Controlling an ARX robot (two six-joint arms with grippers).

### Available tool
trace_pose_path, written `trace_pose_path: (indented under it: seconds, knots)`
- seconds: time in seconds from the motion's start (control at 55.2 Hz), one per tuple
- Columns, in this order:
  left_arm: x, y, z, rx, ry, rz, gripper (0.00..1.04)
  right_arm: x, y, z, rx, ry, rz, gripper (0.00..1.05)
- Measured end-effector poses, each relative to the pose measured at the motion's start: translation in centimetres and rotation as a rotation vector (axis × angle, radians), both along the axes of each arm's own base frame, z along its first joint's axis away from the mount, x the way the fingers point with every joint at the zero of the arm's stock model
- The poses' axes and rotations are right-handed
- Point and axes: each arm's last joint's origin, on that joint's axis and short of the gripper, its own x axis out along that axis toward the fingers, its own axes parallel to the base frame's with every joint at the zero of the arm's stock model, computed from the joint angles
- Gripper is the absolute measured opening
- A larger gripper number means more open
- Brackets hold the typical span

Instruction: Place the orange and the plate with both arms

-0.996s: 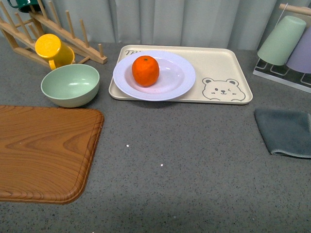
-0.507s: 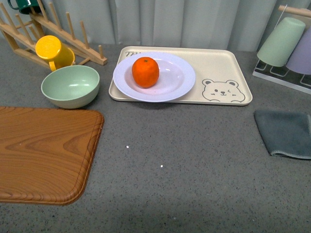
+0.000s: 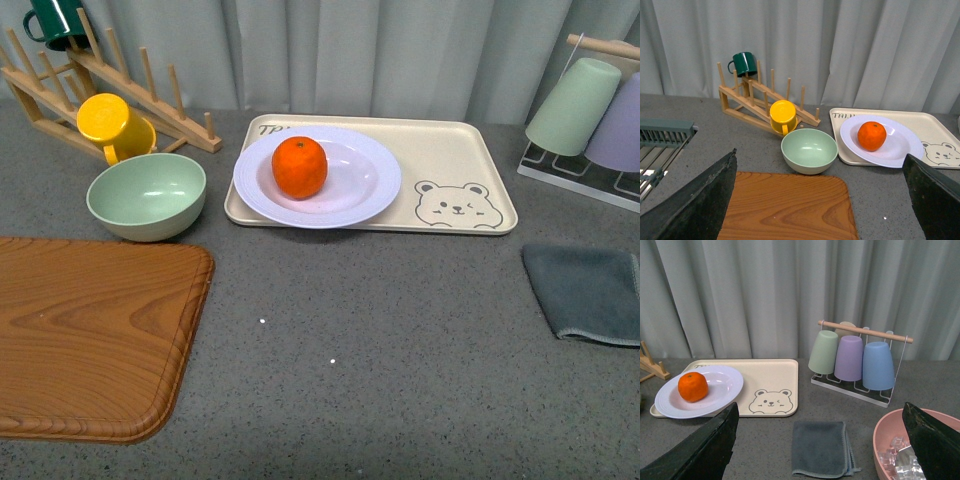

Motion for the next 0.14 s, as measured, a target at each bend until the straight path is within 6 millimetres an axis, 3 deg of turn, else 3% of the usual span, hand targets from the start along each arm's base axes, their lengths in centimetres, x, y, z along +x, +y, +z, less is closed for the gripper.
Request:
trace_pose_path:
  seconds: [0.145]
  knots:
    - [0.00, 0.00, 0.00, 0.000, 0.000, 0.000, 0.98, 0.00, 0.00, 0.00, 0.000, 0.000, 0.000, 0.96]
